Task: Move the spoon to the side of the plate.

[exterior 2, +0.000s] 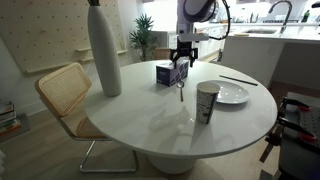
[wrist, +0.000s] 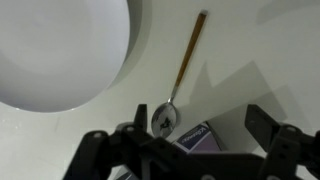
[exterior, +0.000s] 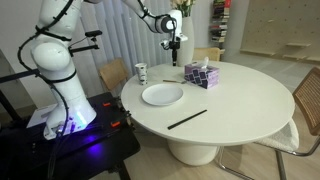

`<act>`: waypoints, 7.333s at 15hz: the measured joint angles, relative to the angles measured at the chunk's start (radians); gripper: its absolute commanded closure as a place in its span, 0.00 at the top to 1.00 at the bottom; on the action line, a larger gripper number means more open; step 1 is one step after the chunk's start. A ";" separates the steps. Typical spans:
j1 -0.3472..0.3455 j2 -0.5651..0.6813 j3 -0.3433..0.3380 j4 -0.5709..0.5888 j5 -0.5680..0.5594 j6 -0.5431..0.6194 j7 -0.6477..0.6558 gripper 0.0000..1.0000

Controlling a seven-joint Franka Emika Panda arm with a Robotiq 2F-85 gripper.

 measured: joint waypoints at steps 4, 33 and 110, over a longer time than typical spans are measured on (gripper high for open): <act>0.012 0.031 0.000 -0.002 -0.001 0.042 0.000 1.00; 0.169 0.080 -0.079 -0.281 0.000 0.506 0.431 1.00; -0.395 -0.305 -0.144 -0.142 -0.153 -0.203 -0.985 0.03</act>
